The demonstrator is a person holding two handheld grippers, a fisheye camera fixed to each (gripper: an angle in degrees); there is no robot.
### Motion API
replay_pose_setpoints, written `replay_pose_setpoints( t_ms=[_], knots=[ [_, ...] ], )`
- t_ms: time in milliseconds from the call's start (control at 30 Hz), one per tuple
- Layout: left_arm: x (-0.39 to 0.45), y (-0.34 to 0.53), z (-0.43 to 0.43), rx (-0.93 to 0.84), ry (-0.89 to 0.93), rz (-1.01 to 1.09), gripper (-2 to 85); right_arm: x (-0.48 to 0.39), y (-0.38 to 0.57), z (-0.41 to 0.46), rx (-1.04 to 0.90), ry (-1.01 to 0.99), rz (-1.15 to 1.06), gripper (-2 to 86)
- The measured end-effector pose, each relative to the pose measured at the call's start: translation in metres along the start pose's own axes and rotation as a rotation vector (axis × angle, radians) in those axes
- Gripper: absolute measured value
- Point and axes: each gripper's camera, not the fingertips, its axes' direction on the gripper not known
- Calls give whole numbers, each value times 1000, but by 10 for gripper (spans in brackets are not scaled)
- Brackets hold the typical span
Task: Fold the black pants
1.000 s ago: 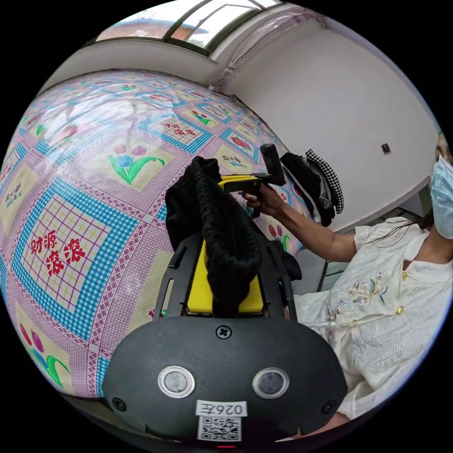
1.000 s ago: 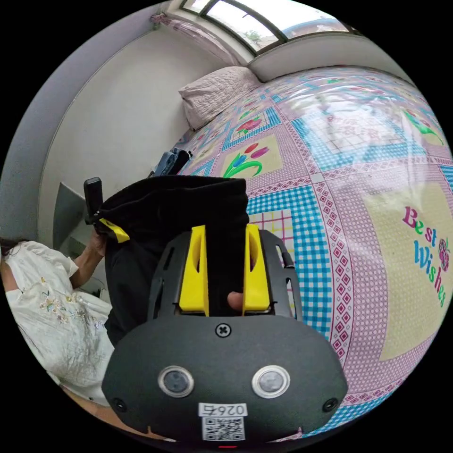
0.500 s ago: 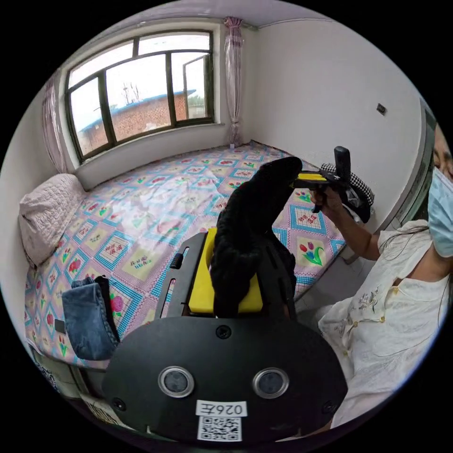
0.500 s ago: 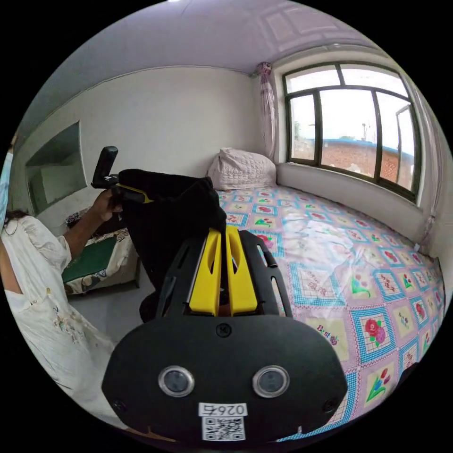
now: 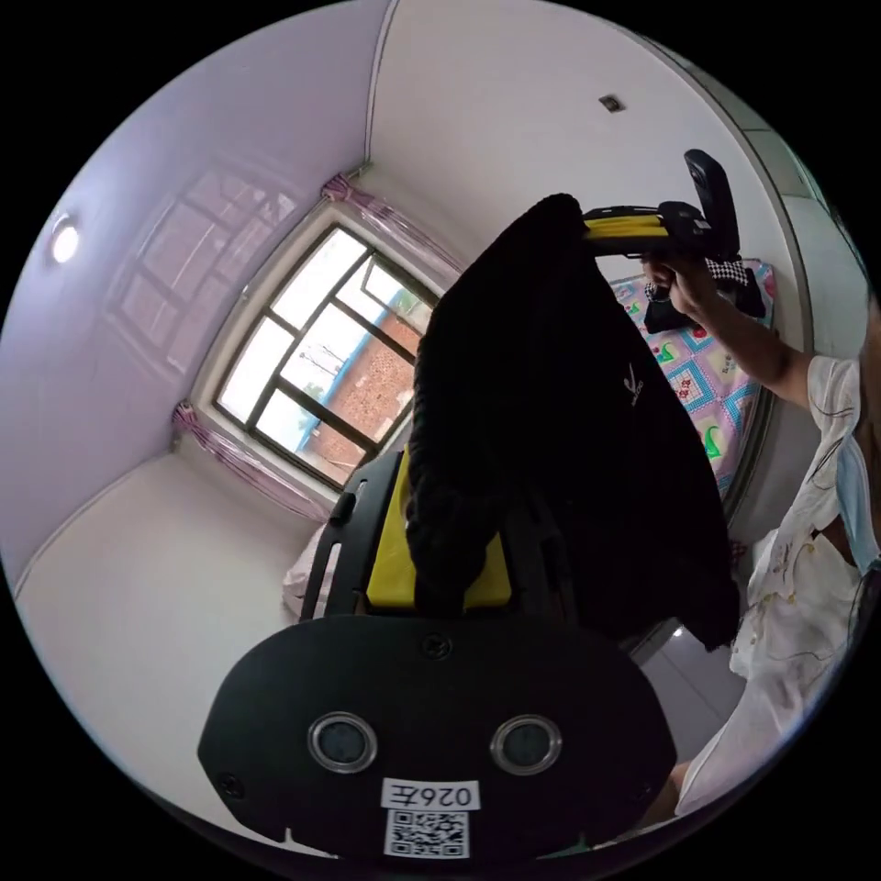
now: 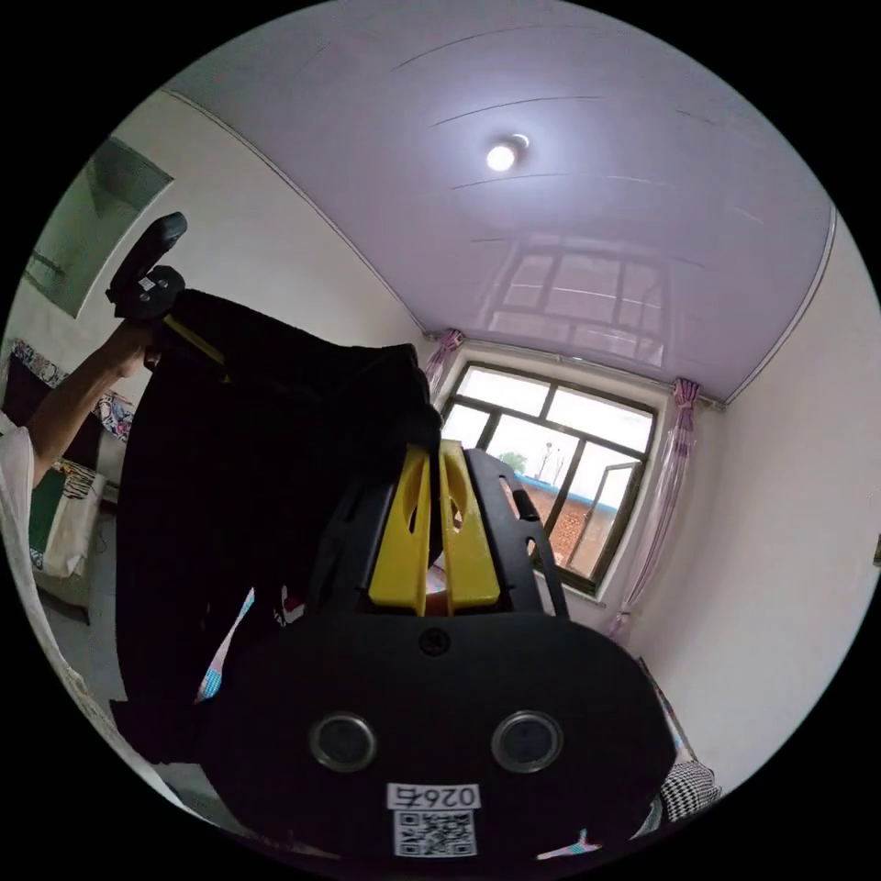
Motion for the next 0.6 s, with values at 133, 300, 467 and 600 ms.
replay_pose_setpoints(
  t_ms=[133,300,467,600],
  knots=[
    [10,-39,-89,113,-84,80,48,-22,-57,-96,104,206,-85,-14],
    [15,-66,-142,248,-118,111,48,-35,-98,-179,182,339,-113,-14],
    [12,-79,-86,287,89,109,49,-33,-97,-190,104,390,-134,-14],
    [24,-85,39,260,331,41,50,-23,-60,-148,-20,388,-139,-14]
  ],
)
